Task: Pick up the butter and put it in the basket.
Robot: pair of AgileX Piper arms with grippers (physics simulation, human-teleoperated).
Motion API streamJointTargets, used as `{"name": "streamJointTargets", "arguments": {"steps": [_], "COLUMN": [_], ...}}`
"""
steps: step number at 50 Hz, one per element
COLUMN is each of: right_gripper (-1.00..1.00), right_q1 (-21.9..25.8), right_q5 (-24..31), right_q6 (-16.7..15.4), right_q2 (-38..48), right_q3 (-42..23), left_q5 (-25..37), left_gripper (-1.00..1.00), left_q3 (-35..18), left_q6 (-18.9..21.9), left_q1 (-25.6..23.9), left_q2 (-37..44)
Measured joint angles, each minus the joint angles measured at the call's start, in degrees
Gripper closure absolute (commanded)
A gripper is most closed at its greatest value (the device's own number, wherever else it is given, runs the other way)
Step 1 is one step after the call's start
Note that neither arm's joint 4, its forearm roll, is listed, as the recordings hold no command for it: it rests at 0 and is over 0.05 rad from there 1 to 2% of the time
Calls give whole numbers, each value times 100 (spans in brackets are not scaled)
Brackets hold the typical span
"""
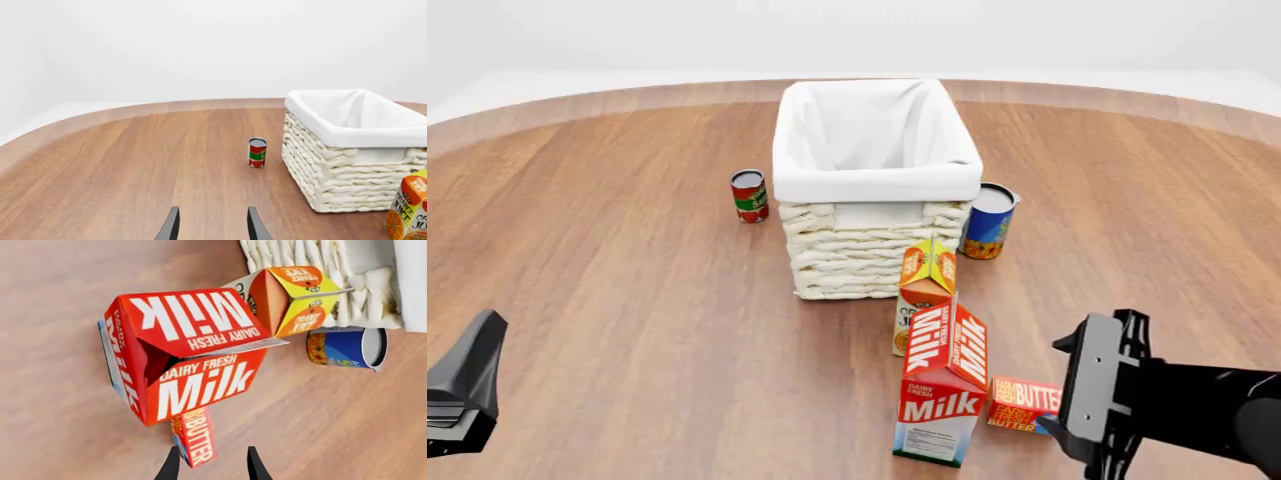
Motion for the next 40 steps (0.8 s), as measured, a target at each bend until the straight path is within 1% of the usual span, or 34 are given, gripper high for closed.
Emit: {"name": "streamJointTargets", "arguments": {"steps": [16,40], "right_gripper": [-100,-100], "right_q1": [71,249], "right_q5": [-782,-1884], "right_q6": [174,543], "right_q2": [581,1463], "right_q3": [205,556], "left_q5": [0,0], "left_gripper": [-100,-100], "left_q3": [0,0], "left_q6": [0,0], "left_q1": [0,0], "left_q2": [0,0]}}
